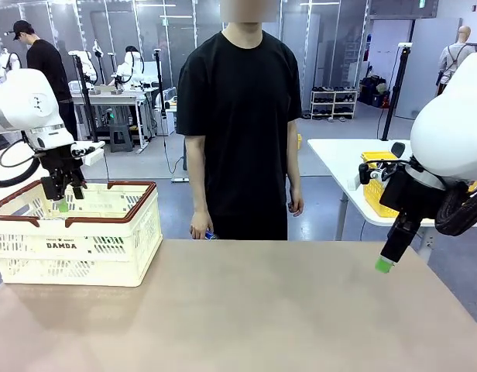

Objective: Place the drinks into the Shopping basket.
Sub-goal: Pick up one drink and place it into the Shopping basket.

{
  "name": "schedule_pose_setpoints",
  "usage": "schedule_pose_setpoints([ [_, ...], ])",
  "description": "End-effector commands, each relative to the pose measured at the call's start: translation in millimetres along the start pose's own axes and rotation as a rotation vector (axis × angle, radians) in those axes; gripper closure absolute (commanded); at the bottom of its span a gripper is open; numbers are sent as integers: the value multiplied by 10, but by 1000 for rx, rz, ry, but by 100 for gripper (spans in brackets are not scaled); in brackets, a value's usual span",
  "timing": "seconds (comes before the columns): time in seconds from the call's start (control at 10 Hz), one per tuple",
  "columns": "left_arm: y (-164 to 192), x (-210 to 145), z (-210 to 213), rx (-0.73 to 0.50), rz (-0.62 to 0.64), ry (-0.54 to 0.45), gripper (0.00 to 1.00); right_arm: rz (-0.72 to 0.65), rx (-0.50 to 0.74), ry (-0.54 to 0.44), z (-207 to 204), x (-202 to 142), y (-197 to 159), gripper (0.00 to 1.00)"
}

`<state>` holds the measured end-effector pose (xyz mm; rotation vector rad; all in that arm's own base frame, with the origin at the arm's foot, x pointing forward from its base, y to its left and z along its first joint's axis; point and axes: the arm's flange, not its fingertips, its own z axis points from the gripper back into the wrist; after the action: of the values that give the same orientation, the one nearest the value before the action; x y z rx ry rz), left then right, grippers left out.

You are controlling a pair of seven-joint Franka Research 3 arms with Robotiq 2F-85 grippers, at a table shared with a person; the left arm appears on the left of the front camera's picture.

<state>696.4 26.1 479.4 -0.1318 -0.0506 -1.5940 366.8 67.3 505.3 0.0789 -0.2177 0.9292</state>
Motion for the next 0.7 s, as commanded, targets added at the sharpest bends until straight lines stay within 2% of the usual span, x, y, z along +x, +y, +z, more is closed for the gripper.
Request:
schedule_pose_setpoints([
  [0.0,26,16,56,-6,25,42,0,-1,-2,8,12,-6,-4,0],
  [0.6,-1,1,41,4,2,13,0,-1,-2,8,12,-6,-4,0],
])
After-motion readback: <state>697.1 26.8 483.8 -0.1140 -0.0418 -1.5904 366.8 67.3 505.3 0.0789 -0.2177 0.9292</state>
